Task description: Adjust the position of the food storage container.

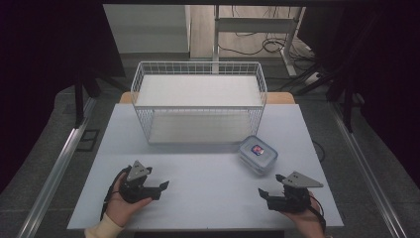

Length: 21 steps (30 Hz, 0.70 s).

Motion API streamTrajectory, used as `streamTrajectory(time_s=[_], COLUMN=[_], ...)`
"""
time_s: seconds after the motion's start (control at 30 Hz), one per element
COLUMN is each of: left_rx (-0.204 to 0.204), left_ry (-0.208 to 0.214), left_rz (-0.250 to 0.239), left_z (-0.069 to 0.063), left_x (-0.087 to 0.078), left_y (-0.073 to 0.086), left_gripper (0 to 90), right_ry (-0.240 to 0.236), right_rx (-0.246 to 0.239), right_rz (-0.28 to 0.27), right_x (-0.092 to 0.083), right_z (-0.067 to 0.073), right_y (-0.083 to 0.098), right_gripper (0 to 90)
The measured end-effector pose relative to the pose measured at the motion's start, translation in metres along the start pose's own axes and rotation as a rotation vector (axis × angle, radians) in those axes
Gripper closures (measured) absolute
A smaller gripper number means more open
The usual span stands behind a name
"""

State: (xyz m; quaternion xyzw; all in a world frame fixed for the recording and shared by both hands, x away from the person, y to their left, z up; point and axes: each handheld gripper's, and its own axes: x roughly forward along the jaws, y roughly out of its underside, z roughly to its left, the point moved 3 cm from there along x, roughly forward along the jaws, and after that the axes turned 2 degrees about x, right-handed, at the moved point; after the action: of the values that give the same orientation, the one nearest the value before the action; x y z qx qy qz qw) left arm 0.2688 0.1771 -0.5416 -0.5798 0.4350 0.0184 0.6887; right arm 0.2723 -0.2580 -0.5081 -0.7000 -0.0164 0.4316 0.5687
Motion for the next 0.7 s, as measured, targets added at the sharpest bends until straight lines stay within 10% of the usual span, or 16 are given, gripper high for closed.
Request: streamTrajectory(time_s=[0.7], left_rx=[0.017], left_ry=[-0.011], left_rz=[-0.010], left_z=[-0.0026], left_x=[-0.0075], left_y=[-0.0028], left_gripper=[18.7], right_ry=[-0.017], right_rx=[0.007], right_rz=[0.031], right_x=[0.0003], right_z=[-0.0024], right_y=[0.0003], right_gripper=[24.8])
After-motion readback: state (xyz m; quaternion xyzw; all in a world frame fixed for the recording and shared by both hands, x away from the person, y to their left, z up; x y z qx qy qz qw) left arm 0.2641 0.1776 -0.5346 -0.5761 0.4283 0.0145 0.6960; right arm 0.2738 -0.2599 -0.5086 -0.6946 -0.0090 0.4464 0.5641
